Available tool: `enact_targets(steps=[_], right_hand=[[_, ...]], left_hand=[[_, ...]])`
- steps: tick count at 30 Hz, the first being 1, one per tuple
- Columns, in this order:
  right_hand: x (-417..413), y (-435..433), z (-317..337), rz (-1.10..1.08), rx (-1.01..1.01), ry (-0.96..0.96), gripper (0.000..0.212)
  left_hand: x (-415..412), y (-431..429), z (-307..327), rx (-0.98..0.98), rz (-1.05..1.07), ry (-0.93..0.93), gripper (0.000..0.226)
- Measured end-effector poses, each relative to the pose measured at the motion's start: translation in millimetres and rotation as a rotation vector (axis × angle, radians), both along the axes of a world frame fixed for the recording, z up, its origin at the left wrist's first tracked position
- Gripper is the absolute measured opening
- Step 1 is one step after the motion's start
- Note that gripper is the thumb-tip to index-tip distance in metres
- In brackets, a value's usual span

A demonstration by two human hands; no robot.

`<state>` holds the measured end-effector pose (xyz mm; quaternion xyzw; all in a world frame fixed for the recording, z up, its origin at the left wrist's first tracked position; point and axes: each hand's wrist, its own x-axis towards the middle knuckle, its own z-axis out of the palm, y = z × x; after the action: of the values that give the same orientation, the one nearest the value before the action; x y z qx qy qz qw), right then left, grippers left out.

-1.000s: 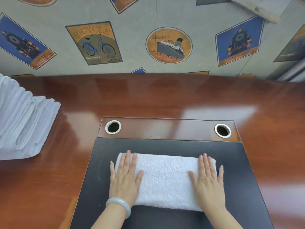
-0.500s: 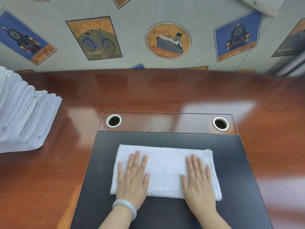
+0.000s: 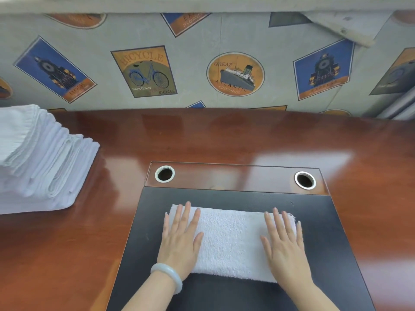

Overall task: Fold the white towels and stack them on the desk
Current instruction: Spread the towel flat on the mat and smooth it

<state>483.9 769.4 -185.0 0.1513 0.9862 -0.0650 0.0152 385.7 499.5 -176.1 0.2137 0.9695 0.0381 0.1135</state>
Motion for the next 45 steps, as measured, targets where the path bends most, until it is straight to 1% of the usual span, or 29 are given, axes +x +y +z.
enact_targets(steps=[1,3,4,5,6,8,10,12,15,17,19,20,22,25,29,31,34,39,43,45], right_hand=[[-6,-3,-4,0.041,-0.007,-0.016,0.057],[-13,-1,-14,0.063,-0.02,-0.068,0.057],[-14,0,-17,0.055,-0.023,-0.048,0.056],[-14,3,-19,0.032,-0.045,-0.011,0.054],[-13,6,-12,-0.033,-0.08,0.021,0.051],[-10,13,4,-0.269,-0.189,0.07,0.045],[-2,18,21,-0.513,-0.289,-0.055,0.043],[4,21,28,-0.601,-0.383,-0.187,0.038],[0,25,36,-0.715,-0.703,-0.197,0.033],[-2,32,41,-0.831,-0.962,-0.167,0.031],[-2,34,56,-0.898,-1.22,-0.165,0.025],[-3,33,65,-0.869,-1.279,-0.148,0.022],[-7,26,84,-0.762,-1.307,-0.073,0.017],[-22,13,115,-0.618,-1.327,0.055,0.014],[-56,-16,157,-0.426,-1.438,0.108,0.014],[-76,-37,178,-0.34,-1.511,0.155,0.015],[-104,-79,207,-0.233,-1.601,0.196,0.018],[-152,-167,251,-0.143,-1.634,0.171,0.029],[-186,-242,290,-0.079,-1.683,0.16,0.02],[-202,-283,304,-0.057,-1.701,0.18,0.021]], left_hand=[[-5,0,-1,-0.029,-0.011,-0.049,0.062],[-15,-6,-7,-0.041,-0.034,-0.071,0.079],[-18,-10,-4,-0.035,-0.01,-0.136,0.078],[-20,-13,2,-0.01,0.028,-0.193,0.071],[-20,-13,11,0.034,0.108,-0.225,0.065],[-17,-15,24,0.156,0.348,-0.204,0.066],[-13,-19,32,0.214,0.58,-0.223,0.063],[-11,-22,35,0.267,0.758,-0.338,0.058],[-14,-27,37,0.463,0.921,-0.534,0.048],[-17,-27,47,0.526,0.908,-0.663,0.036],[-19,-27,58,0.623,0.889,-0.722,0.022],[-18,-27,67,0.692,0.883,-0.729,0.017],[-14,-28,88,0.844,0.874,-0.722,0.011],[-9,-36,124,0.987,0.846,-0.685,0.014],[-7,-64,178,1.184,0.86,-0.609,0.017],[-12,-87,204,1.241,0.858,-0.545,0.02],[-26,-133,235,1.304,0.867,-0.455,0.027],[-58,-226,273,1.369,0.858,-0.351,0.028],[-94,-321,293,1.485,0.819,-0.306,0.024],[-112,-372,302,1.51,0.787,-0.309,0.023]])
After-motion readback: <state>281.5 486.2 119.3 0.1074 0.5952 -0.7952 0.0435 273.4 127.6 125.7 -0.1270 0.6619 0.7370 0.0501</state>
